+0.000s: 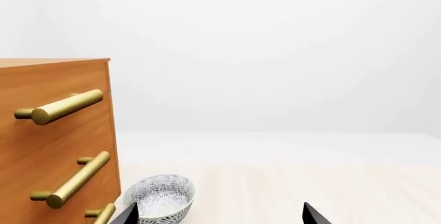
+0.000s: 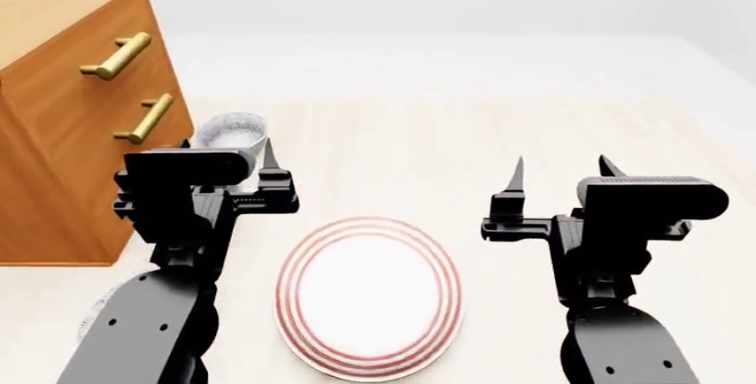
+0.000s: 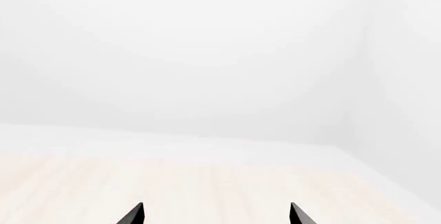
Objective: Put the bowl in the middle on the plate.
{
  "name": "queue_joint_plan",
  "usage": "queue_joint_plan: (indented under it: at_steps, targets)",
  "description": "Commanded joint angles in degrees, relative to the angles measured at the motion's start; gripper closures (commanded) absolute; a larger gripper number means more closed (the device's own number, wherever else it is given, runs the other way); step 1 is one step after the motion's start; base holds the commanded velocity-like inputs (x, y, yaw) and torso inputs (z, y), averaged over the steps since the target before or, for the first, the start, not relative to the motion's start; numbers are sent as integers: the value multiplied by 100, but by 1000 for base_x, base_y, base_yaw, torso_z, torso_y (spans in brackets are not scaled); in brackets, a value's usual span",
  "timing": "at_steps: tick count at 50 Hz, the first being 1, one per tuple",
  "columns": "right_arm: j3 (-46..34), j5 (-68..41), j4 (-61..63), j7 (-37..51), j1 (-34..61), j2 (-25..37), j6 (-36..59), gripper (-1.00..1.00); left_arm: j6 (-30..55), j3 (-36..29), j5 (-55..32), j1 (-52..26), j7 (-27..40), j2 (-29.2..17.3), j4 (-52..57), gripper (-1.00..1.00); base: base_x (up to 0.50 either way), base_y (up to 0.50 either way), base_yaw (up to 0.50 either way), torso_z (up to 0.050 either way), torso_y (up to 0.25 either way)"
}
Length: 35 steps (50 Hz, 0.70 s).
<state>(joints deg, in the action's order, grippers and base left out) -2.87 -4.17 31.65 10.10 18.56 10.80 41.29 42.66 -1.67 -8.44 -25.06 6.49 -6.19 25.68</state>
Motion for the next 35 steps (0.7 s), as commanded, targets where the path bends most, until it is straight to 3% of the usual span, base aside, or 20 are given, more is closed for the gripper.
queue_joint_plan:
  at_steps: [1,11,26,29,30,33,35]
  targets:
    - [29,-129,10,-33,15,19,24,-100,0,-32,-86,-33,35,-43,-29,-100,500,0,0,0,0]
    - [50,-205,21,-32,2,37,26,-100,-10,-81,-149,-21,65,-84,-47,-100,500,0,0,0,1]
    - [57,-267,38,14,-10,75,85,-100,50,-151,-247,-11,113,-142,14,-100,0,0,0,0,0]
    - [98,-299,-9,28,-6,62,73,-100,636,47,-375,-175,328,-24,89,-100,0,0,0,0,0]
    - [95,-304,-59,28,-7,55,47,-100,1246,212,-632,-322,295,30,161,-100,0,0,0,0,0]
    - [88,-322,-195,29,12,37,8,-100,1383,176,-653,-294,330,-39,448,-100,0,0,0,0,0]
    - [100,-343,-172,45,33,27,47,-100,1930,144,-824,-522,229,-127,535,-100,0,0,0,0,0]
